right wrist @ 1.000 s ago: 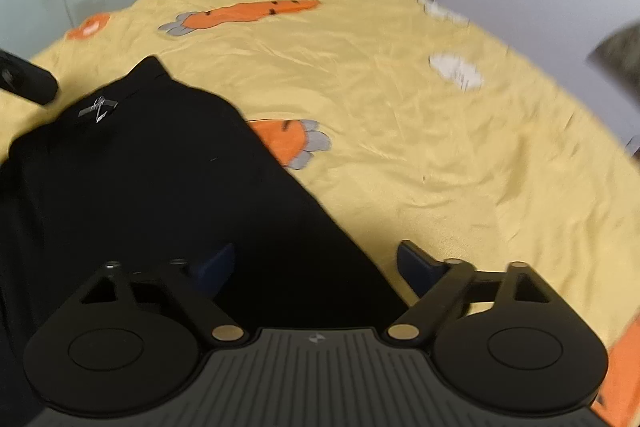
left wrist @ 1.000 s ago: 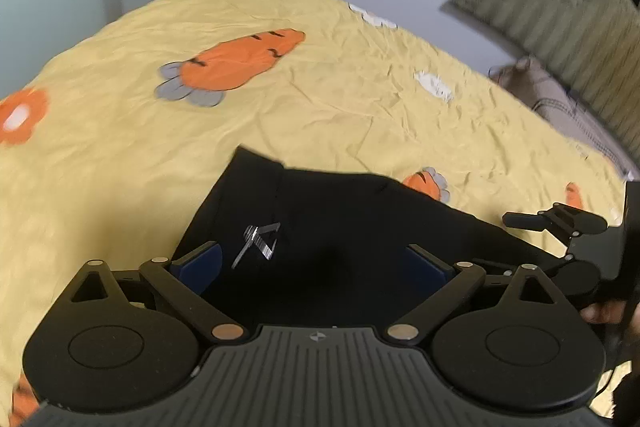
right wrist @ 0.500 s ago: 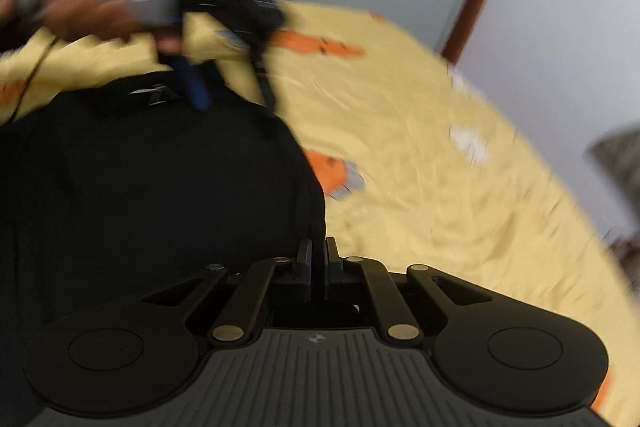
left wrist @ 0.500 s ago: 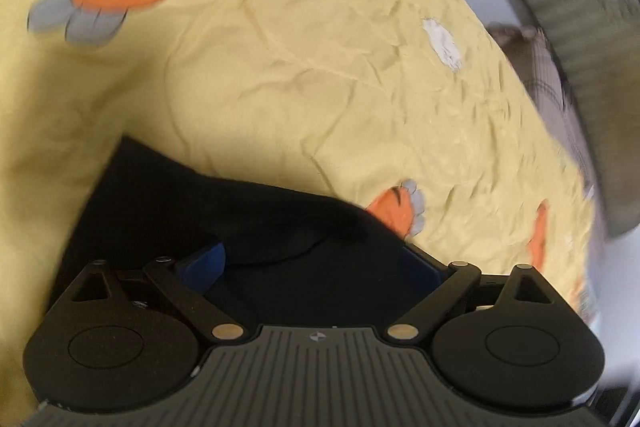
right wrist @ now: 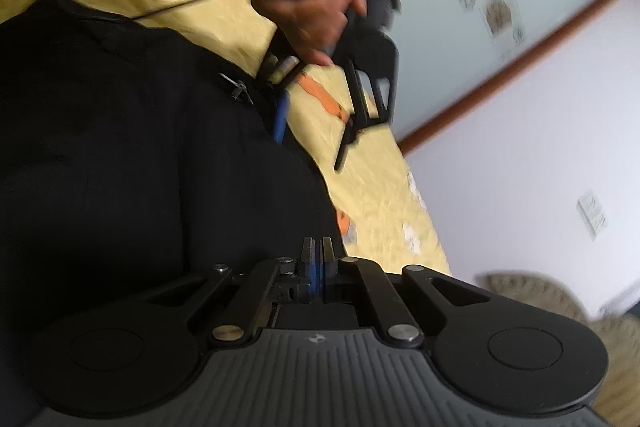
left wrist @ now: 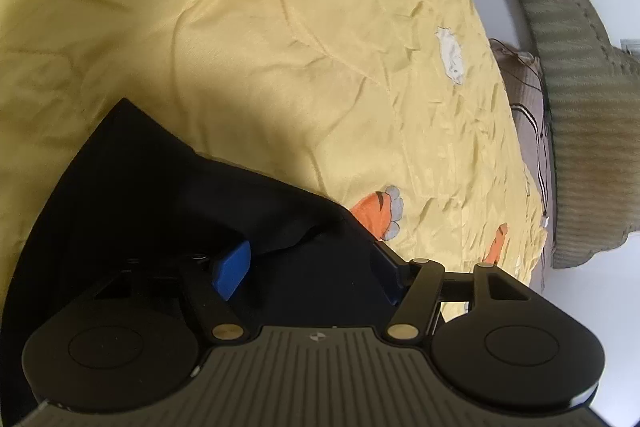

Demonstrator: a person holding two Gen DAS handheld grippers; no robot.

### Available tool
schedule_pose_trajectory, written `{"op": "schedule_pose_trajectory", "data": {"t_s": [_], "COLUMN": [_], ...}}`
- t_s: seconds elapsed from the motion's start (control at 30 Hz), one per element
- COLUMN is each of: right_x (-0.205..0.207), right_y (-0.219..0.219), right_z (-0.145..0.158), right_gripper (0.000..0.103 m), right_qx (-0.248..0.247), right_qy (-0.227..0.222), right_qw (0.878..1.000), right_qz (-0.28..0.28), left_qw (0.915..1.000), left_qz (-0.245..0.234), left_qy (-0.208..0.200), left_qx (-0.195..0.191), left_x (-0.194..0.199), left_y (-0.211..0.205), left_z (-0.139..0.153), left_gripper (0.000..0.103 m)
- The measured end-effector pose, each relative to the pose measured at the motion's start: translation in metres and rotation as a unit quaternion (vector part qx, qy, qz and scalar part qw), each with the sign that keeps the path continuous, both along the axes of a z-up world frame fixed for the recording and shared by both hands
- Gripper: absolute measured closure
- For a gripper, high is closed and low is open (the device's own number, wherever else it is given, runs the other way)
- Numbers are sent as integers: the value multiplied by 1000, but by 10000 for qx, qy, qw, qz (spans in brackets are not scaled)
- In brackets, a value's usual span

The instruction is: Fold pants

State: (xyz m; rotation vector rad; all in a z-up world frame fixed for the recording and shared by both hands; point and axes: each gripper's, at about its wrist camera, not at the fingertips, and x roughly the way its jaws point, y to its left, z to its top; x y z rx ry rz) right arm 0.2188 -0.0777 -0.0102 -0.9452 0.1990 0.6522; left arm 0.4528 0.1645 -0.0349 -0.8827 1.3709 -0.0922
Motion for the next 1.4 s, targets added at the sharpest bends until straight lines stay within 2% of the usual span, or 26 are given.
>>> {"op": "schedule_pose_trajectory", "data": {"t_s": [0.03, 0.07, 0.1, 0.17, 0.2, 0.27, 0.33, 0.4, 0.43, 0.47, 0.5, 0.53, 0.6, 0.63, 0.67, 0.7, 0.8, 0.9, 0.97, 1.07, 1.13, 1.17, 1.2, 1.27, 1.33, 1.4], "right_x": [10, 24, 43, 86, 109, 148, 186, 218, 233, 237, 232, 231, 218, 213, 206, 202, 155, 88, 45, -3, -23, -28, -33, -44, -53, -65], "right_y": [-5, -11, -17, -37, -43, -49, -51, -54, -56, -58, -64, -64, -55, -51, -48, -46, -34, -15, -5, 4, 7, 9, 8, 4, -3, -4], "right_z": [3, 9, 16, 28, 29, 24, 13, -2, -12, -18, -19, -23, -24, -23, -20, -17, -9, -1, 0, -5, -11, -15, -18, -20, -17, -14], "right_gripper": [99, 93, 92, 92, 92, 90, 89, 74, 51, 31, 22, 18, 27, 55, 101, 100, 100, 100, 100, 100, 100, 100, 100, 100, 100, 100], "right_qx": [181, 351, 493, 1145, 1380, 1592, 1521, 1505, 1459, 1556, 1736, 1719, 1384, 1325, 1401, 1377, 958, 230, -56, -344, -422, -451, -466, -369, -111, 30], "right_qy": [-86, 92, 578, 1730, 2279, 2597, 3033, 3616, 4025, 4195, 4292, 4459, 4076, 3959, 3984, 3881, 3138, 1599, 852, -85, -354, -352, -364, -376, -203, -121], "right_qw": [9997, 9990, 9963, 9775, 9632, 9506, 9379, 9171, 9005, 8915, 8852, 8779, 9024, 9086, 9063, 9108, 9445, 9868, 9958, 9983, 9974, 9975, 9976, 9983, 9997, 9999], "right_qz": [-119, -278, -389, -392, -345, -590, -727, -740, -766, -705, -458, -302, -193, -134, -155, -289, -189, 58, 334, 465, 456, 423, 368, 230, 127, 75], "left_qw": [9999, 9995, 9993, 9995, 9996, 9997, 9998, 9996, 9993, 9990, 9985, 9979, 9972, 9972, 9972, 9972, 9964, 9968, 9968, 9967, 9957, 9942, 9938, 9940, 9896, 9803], "left_qz": [127, 276, 350, 304, 278, 229, 180, 161, 144, 120, 93, 59, -21, -37, -52, -61, -57, -19, 2, -187, -185, -192, -235, -218, -137, -179], "left_qy": [50, 87, 77, -3, -16, -24, 45, 82, 71, 62, 47, 26, 35, 73, 132, 177, 289, 329, 371, 263, -5, -69, -151, -357, -774, -1289], "left_qx": [-46, -89, -125, -127, -90, 2, 78, 231, 325, 436, 546, 641, 747, 743, 728, 727, 798, 733, 709, 746, 906, 1058, 1081, 1013, 1204, 1486], "left_x": [-2, -5, -10, -17, -21, -27, -28, -27, -26, -23, -21, -19, -12, -9, -5, -2, 4, 7, 8, 8, -4, -14, -26, -50, -86, -130], "left_y": [3, 6, 8, 8, 7, 5, 4, 3, 2, 1, 0, 0, -2, -3, -5, -7, -11, -11, -10, -16, -18, -18, -16, -8, -2, -3], "left_z": [0, 1, 4, 10, 13, 17, 18, 18, 18, 19, 19, 19, 17, 15, 12, 10, 8, 7, 5, 7, 14, 18, 22, 28, 44, 64], "left_gripper": [34, 31, 24, 14, 11, 10, 9, 9, 9, 8, 8, 8, 6, 6, 5, 3, 2, 2, 2, 5, 33, 67, 93, 98, 98, 98]}}
